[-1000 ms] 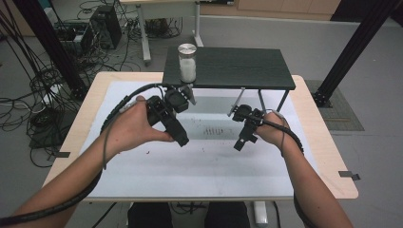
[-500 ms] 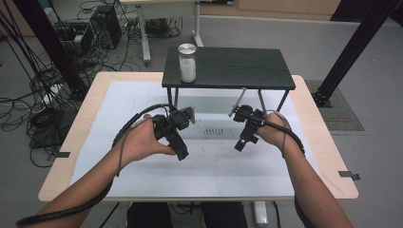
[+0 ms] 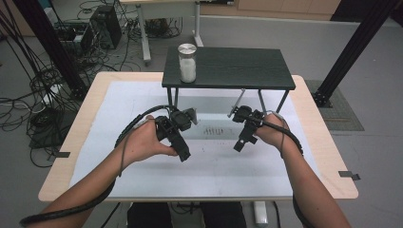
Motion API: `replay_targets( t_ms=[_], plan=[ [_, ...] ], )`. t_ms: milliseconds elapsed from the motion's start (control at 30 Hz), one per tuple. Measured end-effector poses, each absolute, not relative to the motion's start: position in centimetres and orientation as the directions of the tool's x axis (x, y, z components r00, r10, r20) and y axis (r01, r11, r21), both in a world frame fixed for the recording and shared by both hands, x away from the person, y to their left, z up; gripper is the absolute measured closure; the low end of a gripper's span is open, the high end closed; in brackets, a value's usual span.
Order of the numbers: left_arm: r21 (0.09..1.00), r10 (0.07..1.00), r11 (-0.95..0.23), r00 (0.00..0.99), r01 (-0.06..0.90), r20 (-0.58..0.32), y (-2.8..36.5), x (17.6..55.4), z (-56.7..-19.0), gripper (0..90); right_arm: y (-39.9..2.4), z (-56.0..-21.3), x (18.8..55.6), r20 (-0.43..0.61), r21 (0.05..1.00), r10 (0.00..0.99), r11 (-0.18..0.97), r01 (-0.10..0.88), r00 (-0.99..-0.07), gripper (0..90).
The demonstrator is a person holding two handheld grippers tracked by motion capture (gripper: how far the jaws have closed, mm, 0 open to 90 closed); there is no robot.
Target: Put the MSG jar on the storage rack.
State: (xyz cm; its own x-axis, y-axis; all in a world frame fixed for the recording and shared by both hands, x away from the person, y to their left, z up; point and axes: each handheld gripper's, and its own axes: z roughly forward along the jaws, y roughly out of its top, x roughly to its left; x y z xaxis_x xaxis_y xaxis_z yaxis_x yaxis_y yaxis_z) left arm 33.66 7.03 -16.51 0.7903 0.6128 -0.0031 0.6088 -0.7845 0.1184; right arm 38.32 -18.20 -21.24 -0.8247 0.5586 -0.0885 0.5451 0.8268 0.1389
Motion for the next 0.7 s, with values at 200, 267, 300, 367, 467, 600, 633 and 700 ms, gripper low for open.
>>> replay_targets(
  t_ms=[200,267,300,367,467,600,633,700],
  plan=[
    [0.118,0.614,-0.784,0.790,0.610,-0.006,6.93,33.67,-16.68,0.8,-18.23,-21.26,38.20,-0.092,0.144,0.563,0.824,0.548,-0.822,4.1],
    [0.117,0.614,-0.783,0.789,0.611,-0.007,6.89,33.72,-16.74,0.8,-18.16,-21.28,38.14,-0.098,0.141,0.557,0.828,0.543,-0.825,4.1],
    [0.118,0.614,-0.783,0.789,0.611,-0.008,6.90,33.69,-16.75,0.9,-18.18,-21.28,38.12,-0.100,0.141,0.554,0.830,0.540,-0.826,4.1],
    [0.119,0.612,-0.785,0.791,0.609,-0.008,6.88,33.65,-16.78,1.0,-18.26,-21.24,38.23,-0.092,0.140,0.554,0.830,0.541,-0.827,4.1],
    [0.120,0.614,-0.783,0.790,0.610,-0.010,6.94,33.70,-16.72,1.0,-18.16,-21.25,38.22,-0.095,0.135,0.557,0.828,0.544,-0.825,4.2],
    [0.123,0.614,-0.783,0.789,0.610,-0.012,6.99,33.76,-16.66,1.1,-18.17,-21.25,38.18,-0.098,0.140,0.555,0.830,0.541,-0.826,4.1],
    [0.121,0.612,-0.784,0.791,0.609,-0.013,6.97,33.77,-16.71,1.1,-18.17,-21.25,38.18,-0.098,0.140,0.555,0.830,0.541,-0.826,4.1],
    [0.120,0.609,-0.786,0.793,0.606,-0.014,6.94,33.75,-16.71,1.2,-18.24,-21.25,38.36,-0.084,0.138,0.556,0.828,0.543,-0.827,4.1]
  ],
)
